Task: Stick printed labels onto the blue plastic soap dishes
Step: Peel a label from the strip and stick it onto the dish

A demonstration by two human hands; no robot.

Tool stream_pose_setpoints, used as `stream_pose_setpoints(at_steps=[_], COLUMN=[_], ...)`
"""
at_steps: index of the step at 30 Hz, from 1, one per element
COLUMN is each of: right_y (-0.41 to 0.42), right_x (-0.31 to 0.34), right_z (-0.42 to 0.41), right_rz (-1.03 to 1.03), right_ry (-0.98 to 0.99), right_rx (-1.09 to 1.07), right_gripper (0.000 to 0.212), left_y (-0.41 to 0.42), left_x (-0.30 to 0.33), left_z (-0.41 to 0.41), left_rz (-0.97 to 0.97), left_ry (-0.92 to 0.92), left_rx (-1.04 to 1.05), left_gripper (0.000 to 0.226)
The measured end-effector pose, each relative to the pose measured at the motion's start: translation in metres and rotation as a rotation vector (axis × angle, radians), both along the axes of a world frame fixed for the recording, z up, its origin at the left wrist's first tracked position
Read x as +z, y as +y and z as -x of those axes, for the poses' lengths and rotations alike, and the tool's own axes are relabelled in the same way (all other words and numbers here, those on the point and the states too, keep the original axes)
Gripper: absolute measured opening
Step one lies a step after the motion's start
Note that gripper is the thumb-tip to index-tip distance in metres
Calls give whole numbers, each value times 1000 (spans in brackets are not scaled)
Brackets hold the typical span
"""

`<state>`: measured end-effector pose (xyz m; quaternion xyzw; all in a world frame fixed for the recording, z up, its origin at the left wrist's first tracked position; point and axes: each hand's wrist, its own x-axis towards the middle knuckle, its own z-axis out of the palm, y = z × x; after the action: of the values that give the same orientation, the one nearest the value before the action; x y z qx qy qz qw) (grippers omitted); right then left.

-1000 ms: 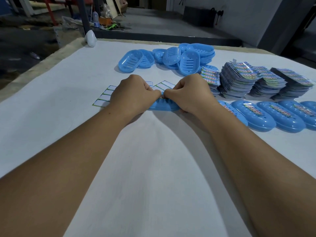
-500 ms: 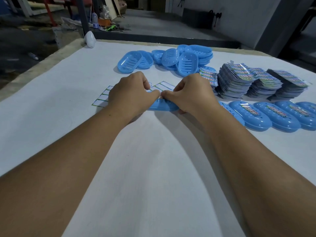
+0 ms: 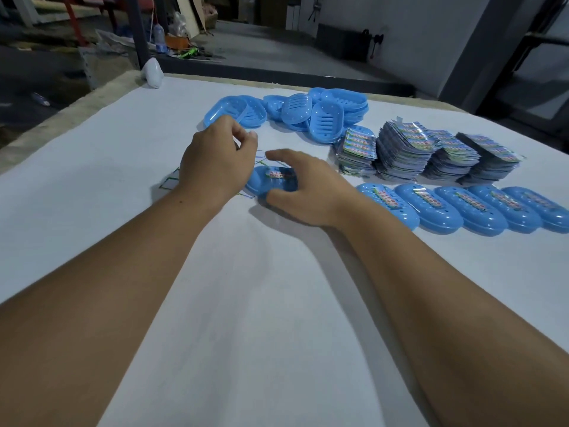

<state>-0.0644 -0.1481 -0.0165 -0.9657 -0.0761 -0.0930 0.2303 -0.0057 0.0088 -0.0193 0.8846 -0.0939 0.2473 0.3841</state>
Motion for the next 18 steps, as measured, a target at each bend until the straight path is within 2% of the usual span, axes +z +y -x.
stream_pose_setpoints(at_steps=[5,11,18], right_y=[6,4,-2], right_x=[1,7,-6], right_z=[8,40,66], right_rz=[146,315,487], right_ry=[-37,-113,-26], right_rx=[-98,-329,-499], right_gripper=[72,76,56], left_y=[-1,0,-1], left_x=[1,-2,0], left_z=[3,3,7], left_rz=[-2,12,2], left_ry=[-9,21,42], left_rx=[-21,-27,-38], left_gripper=[19,19,19])
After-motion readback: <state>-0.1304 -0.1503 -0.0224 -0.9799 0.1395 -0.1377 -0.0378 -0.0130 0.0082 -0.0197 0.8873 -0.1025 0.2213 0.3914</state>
